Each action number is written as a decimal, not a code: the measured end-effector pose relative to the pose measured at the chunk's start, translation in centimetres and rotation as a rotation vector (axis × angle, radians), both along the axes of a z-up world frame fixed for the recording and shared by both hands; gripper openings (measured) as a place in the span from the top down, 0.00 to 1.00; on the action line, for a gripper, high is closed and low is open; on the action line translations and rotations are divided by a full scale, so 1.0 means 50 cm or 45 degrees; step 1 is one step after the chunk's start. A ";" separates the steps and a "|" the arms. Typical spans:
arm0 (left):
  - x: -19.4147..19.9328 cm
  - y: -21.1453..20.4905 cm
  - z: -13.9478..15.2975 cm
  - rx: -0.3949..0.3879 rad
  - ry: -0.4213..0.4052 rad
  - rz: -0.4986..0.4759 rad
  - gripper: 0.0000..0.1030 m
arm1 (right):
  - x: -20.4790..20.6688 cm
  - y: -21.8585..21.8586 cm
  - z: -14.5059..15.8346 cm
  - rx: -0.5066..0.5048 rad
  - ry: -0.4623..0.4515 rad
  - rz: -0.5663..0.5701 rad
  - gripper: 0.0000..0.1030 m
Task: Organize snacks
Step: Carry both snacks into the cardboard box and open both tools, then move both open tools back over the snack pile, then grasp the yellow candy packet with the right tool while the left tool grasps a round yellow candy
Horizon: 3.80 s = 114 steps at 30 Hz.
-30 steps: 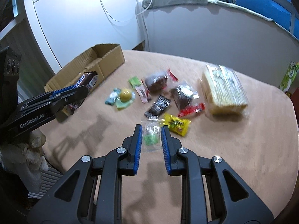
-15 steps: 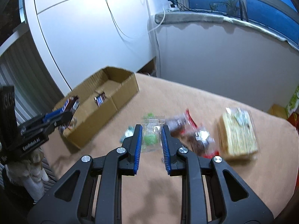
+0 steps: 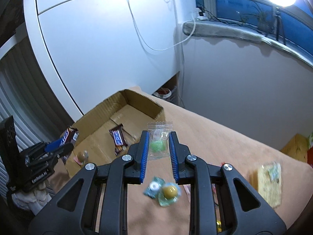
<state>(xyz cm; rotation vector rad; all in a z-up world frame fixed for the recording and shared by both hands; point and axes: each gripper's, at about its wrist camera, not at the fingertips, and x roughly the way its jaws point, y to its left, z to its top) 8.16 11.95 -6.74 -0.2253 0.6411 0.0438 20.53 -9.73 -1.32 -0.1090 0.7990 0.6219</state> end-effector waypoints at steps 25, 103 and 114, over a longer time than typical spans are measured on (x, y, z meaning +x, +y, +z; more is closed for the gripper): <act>0.033 0.047 -0.022 -0.003 0.047 0.077 0.70 | 0.068 0.207 -0.079 -0.035 0.119 0.175 0.49; 0.148 -0.356 -0.128 0.102 0.239 -0.434 0.70 | -0.091 -0.292 -0.242 -0.212 0.220 0.124 0.37; 0.159 -0.353 -0.139 0.091 0.271 -0.444 0.77 | -0.089 -0.278 -0.249 -0.269 0.212 0.153 0.59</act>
